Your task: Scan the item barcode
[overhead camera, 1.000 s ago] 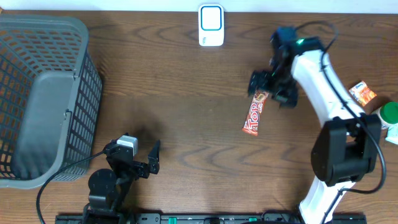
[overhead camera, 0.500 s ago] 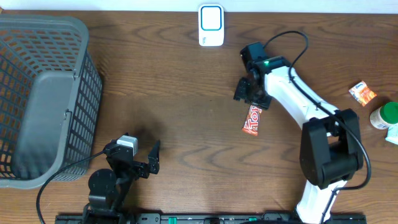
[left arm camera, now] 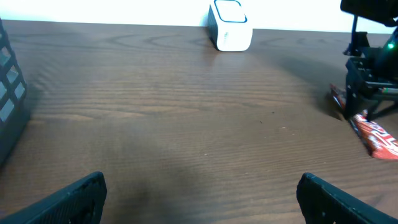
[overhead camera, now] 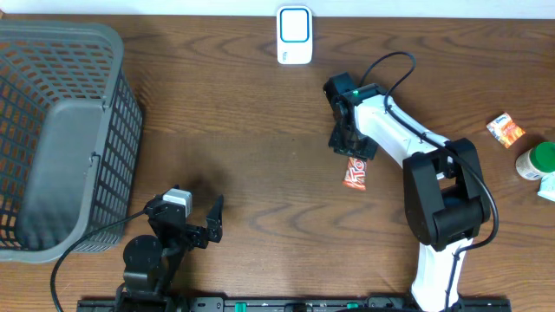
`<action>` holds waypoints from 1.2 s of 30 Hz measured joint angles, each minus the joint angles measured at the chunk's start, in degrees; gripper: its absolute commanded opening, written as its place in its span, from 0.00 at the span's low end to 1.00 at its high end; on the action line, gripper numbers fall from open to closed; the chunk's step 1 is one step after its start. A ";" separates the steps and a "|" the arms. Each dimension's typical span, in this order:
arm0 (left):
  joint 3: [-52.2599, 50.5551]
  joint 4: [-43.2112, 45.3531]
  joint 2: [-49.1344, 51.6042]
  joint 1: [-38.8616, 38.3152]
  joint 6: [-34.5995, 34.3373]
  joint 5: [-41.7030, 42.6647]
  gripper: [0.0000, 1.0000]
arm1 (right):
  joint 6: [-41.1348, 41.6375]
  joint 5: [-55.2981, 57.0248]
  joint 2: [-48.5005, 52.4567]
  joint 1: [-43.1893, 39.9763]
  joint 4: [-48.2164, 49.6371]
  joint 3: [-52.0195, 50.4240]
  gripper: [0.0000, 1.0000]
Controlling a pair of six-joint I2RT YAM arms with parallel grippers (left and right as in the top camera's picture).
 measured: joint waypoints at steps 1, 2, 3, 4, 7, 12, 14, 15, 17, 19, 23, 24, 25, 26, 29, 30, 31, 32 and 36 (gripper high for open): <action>0.00 0.00 0.00 0.00 0.00 0.00 0.97 | 0.15 1.01 0.07 0.00 -1.31 -0.02 0.40; 0.00 0.00 0.00 0.00 0.00 0.00 0.98 | 0.24 1.79 0.17 0.00 -2.08 -0.02 0.41; 0.00 0.00 0.00 0.00 0.00 0.02 0.98 | 0.44 2.73 0.35 0.00 -3.21 -0.02 0.42; 0.00 0.00 0.00 0.00 0.00 0.00 0.98 | 0.48 3.54 0.46 0.00 -3.85 -0.04 0.43; 0.00 0.00 0.00 0.00 0.00 0.00 0.98 | 0.55 5.09 0.96 0.00 -4.44 -0.07 0.41; 0.00 0.00 0.00 0.00 0.00 0.00 0.98 | 0.66 6.36 1.97 0.00 -4.70 -0.07 0.01; 0.00 0.00 0.00 0.00 0.00 0.00 0.98 | 0.83 7.08 2.32 0.02 -4.96 -0.07 0.01; 0.00 0.00 0.00 0.00 0.00 0.00 0.98 | 0.79 7.26 2.32 0.00 -5.03 -0.04 0.01; 0.00 0.00 0.00 0.00 0.00 0.00 0.98 | 0.61 7.48 2.32 0.02 -5.01 -0.04 0.01; 0.00 0.00 0.00 0.00 0.00 0.00 0.98 | -0.66 6.93 2.32 0.00 -5.09 0.17 0.01; 0.00 0.00 0.00 0.00 0.00 0.00 0.98 | -9.38 -2.86 2.32 -0.35 -4.87 3.48 0.01; 0.00 0.00 0.00 0.00 0.00 0.00 0.98 | -12.90 -7.78 2.32 -0.52 -4.59 4.81 0.01; 0.00 0.00 0.00 0.00 0.00 0.00 0.98 | -15.41 -11.50 2.32 -0.63 -4.48 5.70 0.01; 0.00 0.00 0.00 0.00 0.00 0.00 0.98 | -19.34 -17.35 2.32 -0.83 -4.31 6.84 0.01; 0.00 0.00 0.00 0.00 0.00 0.00 0.98 | -31.69 -34.60 2.29 -1.68 -3.96 8.20 0.01; 0.00 0.02 0.00 0.00 0.00 0.00 0.98 | -35.30 -38.60 2.29 -2.08 -3.58 7.96 0.01; 0.00 0.00 0.00 0.00 0.00 0.00 0.98 | -38.51 -42.34 2.29 -2.60 -1.79 7.23 0.01; 0.00 0.00 0.00 0.00 0.00 0.00 0.98 | -39.98 -44.26 2.29 -2.89 -0.24 6.54 0.01; 0.00 0.00 0.00 0.00 0.00 0.00 0.98 | -44.87 -52.63 2.54 -3.76 11.87 -0.26 0.01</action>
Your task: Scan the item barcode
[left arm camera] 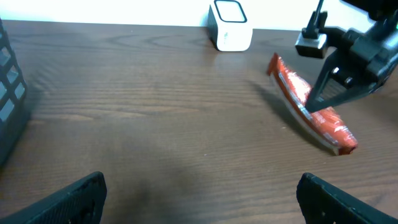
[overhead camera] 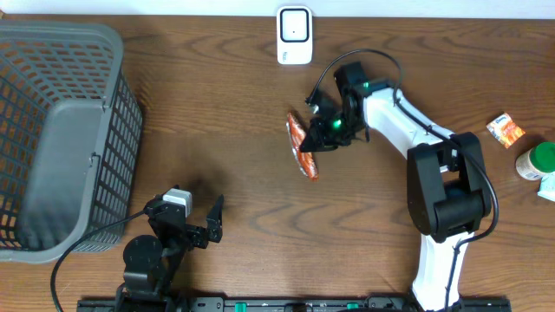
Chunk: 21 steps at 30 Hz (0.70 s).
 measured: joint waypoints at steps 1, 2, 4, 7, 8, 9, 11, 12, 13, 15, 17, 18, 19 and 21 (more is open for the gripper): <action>0.00 0.02 0.00 0.00 0.00 0.00 0.98 | -0.74 -2.14 0.35 0.00 3.32 -2.03 0.01; 0.00 0.00 0.00 0.00 0.00 0.00 0.98 | -1.14 -3.54 0.74 -0.02 5.18 -3.41 0.01; 0.00 0.02 0.00 0.00 0.00 0.00 0.98 | -1.90 -7.26 2.01 -0.24 9.18 -6.62 0.01; 0.00 0.00 0.00 0.00 0.00 0.00 0.98 | -3.04 -11.43 3.67 -0.70 10.27 -8.55 0.01; 0.00 0.00 0.00 0.00 0.00 0.00 0.98 | -3.28 -12.20 4.02 -0.94 10.38 -8.66 0.01; 0.00 0.00 0.00 0.00 0.00 0.02 0.98 | -3.56 -13.07 4.44 -1.38 10.54 -8.66 0.01; 0.00 0.00 0.00 0.00 0.00 0.00 0.98 | -3.98 -14.38 5.14 -2.80 11.02 -8.70 0.01; 0.00 0.00 0.00 0.00 0.00 0.00 0.98 | -4.04 -14.73 5.31 -3.52 11.08 -8.70 0.01; 0.00 0.00 0.00 0.00 0.00 0.00 0.98 | -4.07 -14.78 5.40 -3.98 11.13 -8.70 0.01; 0.00 0.00 0.00 0.00 0.00 0.00 0.98 | -4.11 -14.25 5.40 -6.01 11.19 -8.72 0.04; 0.00 0.00 0.00 0.00 0.00 0.00 0.98 | -3.80 -12.85 5.40 -8.24 11.17 -8.72 0.21; 0.00 0.00 0.00 0.00 0.00 0.00 0.98 | -3.08 -12.07 5.33 -9.22 10.91 -8.68 0.38; 0.00 0.00 0.00 0.00 0.00 0.00 0.98 | -2.19 -11.56 5.01 -10.03 10.40 -8.52 0.49; 0.00 0.00 0.00 0.00 0.00 0.00 0.98 | -0.63 -10.84 3.82 -11.06 9.90 -8.02 0.53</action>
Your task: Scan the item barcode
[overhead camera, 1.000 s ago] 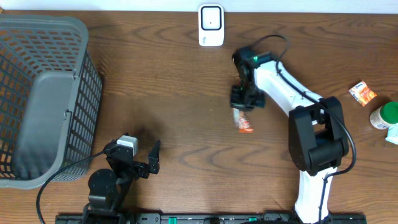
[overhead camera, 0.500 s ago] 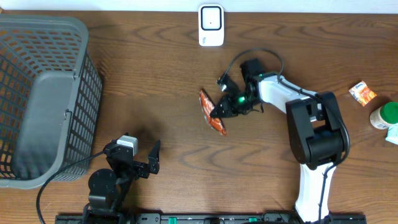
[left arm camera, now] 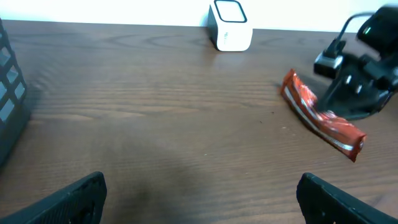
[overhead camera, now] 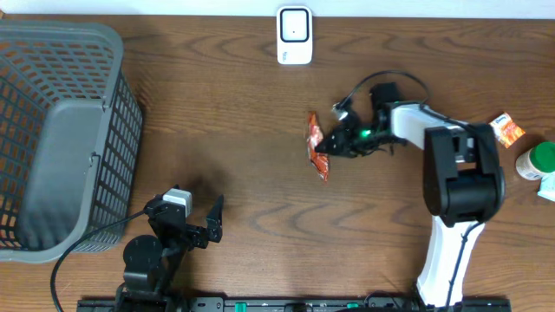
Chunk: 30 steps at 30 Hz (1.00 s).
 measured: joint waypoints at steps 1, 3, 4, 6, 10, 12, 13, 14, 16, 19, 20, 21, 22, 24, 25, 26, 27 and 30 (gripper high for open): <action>0.00 0.00 0.00 0.00 0.00 0.00 0.98 | 0.50 1.75 -0.94 -0.26 0.17 0.50 0.53; 0.00 0.02 0.00 0.00 0.00 0.00 0.98 | 1.36 6.08 -1.95 -0.59 1.03 1.31 0.53; 0.00 0.00 0.00 0.00 0.00 0.00 0.98 | 1.79 7.02 -2.05 -0.68 1.36 1.49 0.54; 0.00 0.00 0.00 0.00 0.00 0.00 0.98 | 2.97 9.07 -2.36 -0.68 1.77 1.73 0.52; 0.00 0.00 0.00 0.00 0.00 0.00 0.98 | 6.91 15.56 -3.37 -0.61 1.95 2.36 0.50; 0.00 0.00 0.00 0.00 0.00 0.00 0.98 | 8.72 18.86 -3.76 -0.61 2.05 2.67 0.49; 0.00 0.00 0.00 0.00 0.00 0.00 0.98 | 9.35 20.04 -3.85 -0.61 2.21 2.80 0.49; 0.00 0.00 0.00 0.00 0.00 0.00 0.98 | 10.34 21.79 -4.00 -0.61 2.25 3.02 0.49; 0.00 0.00 0.00 0.00 0.00 0.00 0.98 | 11.23 23.85 -4.20 -0.61 2.21 3.19 0.47; 0.00 0.00 0.00 0.00 0.00 0.00 0.98 | 13.00 29.00 -4.61 -0.61 1.11 3.58 0.47; 0.00 0.00 0.00 0.00 0.00 0.00 0.98 | 13.70 31.26 -4.83 -0.59 0.50 3.76 0.47; 0.00 0.00 0.00 0.00 0.00 0.00 0.98 | 14.58 34.16 -5.07 -0.59 -0.20 3.91 0.49; 0.00 0.00 0.00 0.00 0.00 0.00 0.98 | 15.23 37.07 -5.31 -0.59 -0.81 4.09 0.56; 0.00 0.00 0.00 0.00 0.00 0.00 0.98 | 16.06 41.51 -5.60 -0.61 -2.45 4.72 0.61; 0.00 0.00 0.00 0.00 0.00 0.00 0.98 | 16.50 44.35 -5.64 -0.61 -4.37 5.35 0.61; 0.00 0.00 0.00 0.00 0.00 0.00 0.98 | 16.63 46.42 -5.60 -0.61 -6.95 6.25 0.60; 0.00 0.00 0.00 0.00 0.00 0.00 0.98 | 16.85 48.35 -5.27 -0.63 -9.40 7.30 0.53; 0.00 0.02 0.00 0.00 0.00 0.00 0.98 | 15.32 49.66 -3.78 -0.92 -18.88 10.67 0.22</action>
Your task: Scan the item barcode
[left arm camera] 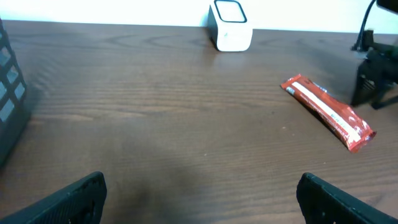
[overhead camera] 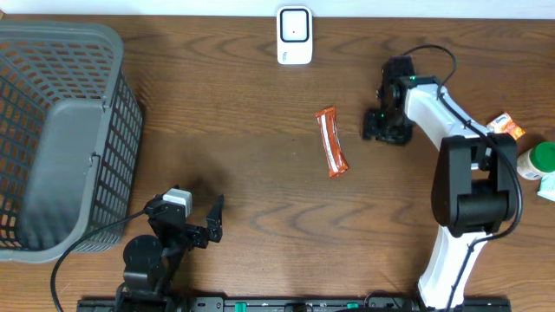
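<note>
An orange-red candy bar (overhead camera: 330, 141) lies flat on the brown table, lengthwise toward the white scanner (overhead camera: 295, 35) at the far edge. The left wrist view shows the candy bar (left arm camera: 328, 112) at mid right and the scanner (left arm camera: 231, 25) at the top. My right gripper (overhead camera: 382, 133) stands just right of the bar, apart from it, open and holding nothing. My left gripper (left arm camera: 200, 199) rests at the near edge, wide open and empty, far from the bar.
A large grey mesh basket (overhead camera: 113, 39) fills the left side of the table. At the far right edge lie a small orange packet (overhead camera: 505, 129) and a green-capped bottle (overhead camera: 539, 161). The right arm's white links run from the near edge up to the gripper.
The right gripper has let go of the candy bar and now stands to its right. The bar, held on edge before, lies flat on the table. The left arm has not moved.
The right gripper first stood over the bar lying at mid right. Then it held the bar raised nearer the scanner, then lower and further right, tilted on edge. Now the bar lies flat, freed, with the gripper beside it.
</note>
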`<action>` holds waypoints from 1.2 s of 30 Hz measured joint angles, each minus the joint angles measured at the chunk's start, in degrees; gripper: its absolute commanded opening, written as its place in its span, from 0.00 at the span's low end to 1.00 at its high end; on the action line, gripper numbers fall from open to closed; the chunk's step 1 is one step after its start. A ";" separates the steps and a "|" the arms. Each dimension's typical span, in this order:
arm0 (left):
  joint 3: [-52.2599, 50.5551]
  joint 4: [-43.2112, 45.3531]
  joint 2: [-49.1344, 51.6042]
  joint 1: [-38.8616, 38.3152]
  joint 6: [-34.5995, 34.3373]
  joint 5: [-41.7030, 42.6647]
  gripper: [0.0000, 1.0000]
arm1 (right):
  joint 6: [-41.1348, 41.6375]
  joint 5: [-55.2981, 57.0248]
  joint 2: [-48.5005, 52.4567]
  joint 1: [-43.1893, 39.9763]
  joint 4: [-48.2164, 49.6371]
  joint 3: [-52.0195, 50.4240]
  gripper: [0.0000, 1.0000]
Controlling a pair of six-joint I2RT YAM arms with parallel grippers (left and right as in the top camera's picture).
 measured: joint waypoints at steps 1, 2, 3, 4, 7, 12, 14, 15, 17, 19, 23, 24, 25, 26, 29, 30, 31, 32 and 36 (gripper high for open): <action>0.00 -0.02 0.00 0.00 0.00 0.02 0.98 | -1.60 -0.76 0.57 -0.09 -2.71 1.25 0.06; 0.00 -0.02 0.00 0.00 0.00 0.00 0.98 | -2.21 -1.77 0.94 -0.15 -3.96 1.97 0.01; 0.00 -0.02 0.00 0.00 0.00 0.00 0.98 | -3.23 -2.62 1.38 -0.13 -5.31 2.67 0.01; 0.00 -0.02 0.00 0.00 0.00 0.00 0.98 | -4.00 -3.61 1.73 0.02 -6.95 3.41 0.01; 0.00 0.00 -0.02 0.00 0.00 0.00 0.98 | -5.46 -7.43 1.77 1.31 -11.63 7.65 0.01; 0.00 -0.02 0.00 0.00 0.00 0.00 0.98 | -6.01 -11.21 -0.85 3.93 -11.93 10.43 0.01; 0.00 -0.02 0.00 0.00 0.00 0.00 0.98 | -6.23 -11.98 -2.69 4.90 -11.06 10.49 0.01; 0.00 0.00 0.00 0.00 0.00 0.00 0.98 | -6.36 -12.22 -3.34 5.53 -10.21 10.58 0.01; 0.00 0.00 0.00 0.00 0.00 0.00 0.98 | -6.45 -12.46 -3.80 6.47 -8.81 10.64 0.01; 0.00 0.00 0.00 0.00 0.00 0.00 0.98 | -6.56 -12.70 -3.82 7.56 -7.82 10.62 0.01; 0.00 -0.02 0.00 0.00 -0.02 0.00 0.98 | -6.67 -12.92 -3.78 9.99 -5.16 9.60 0.01; 0.00 -0.02 0.00 0.00 0.00 0.00 0.98 | -6.67 -12.96 -3.78 10.51 -4.39 9.07 0.01; 0.00 0.00 0.00 0.00 0.00 0.00 0.98 | -6.71 -12.96 -3.78 11.08 -3.39 8.15 0.01; 0.00 -0.02 0.00 0.00 0.00 0.00 0.98 | -6.71 -12.90 -3.78 11.54 -2.75 7.54 0.01; 0.00 0.00 0.00 0.00 0.00 0.00 0.98 | -6.75 -12.37 -3.76 12.22 -0.11 4.79 0.02; 0.00 -0.02 0.00 0.00 0.00 0.00 0.98 | -6.73 -11.58 -3.76 12.22 1.11 3.41 0.02; 0.00 0.00 0.00 0.00 0.00 0.00 0.98 | -6.64 -10.69 -3.76 12.17 1.97 2.29 0.02; 0.00 -0.02 0.00 0.00 0.00 0.00 0.98 | -6.56 -9.77 -3.76 12.02 2.82 1.11 0.02; 0.00 -0.02 0.00 0.00 0.00 0.00 0.98 | -6.14 -5.95 -3.74 11.98 7.93 -5.40 0.01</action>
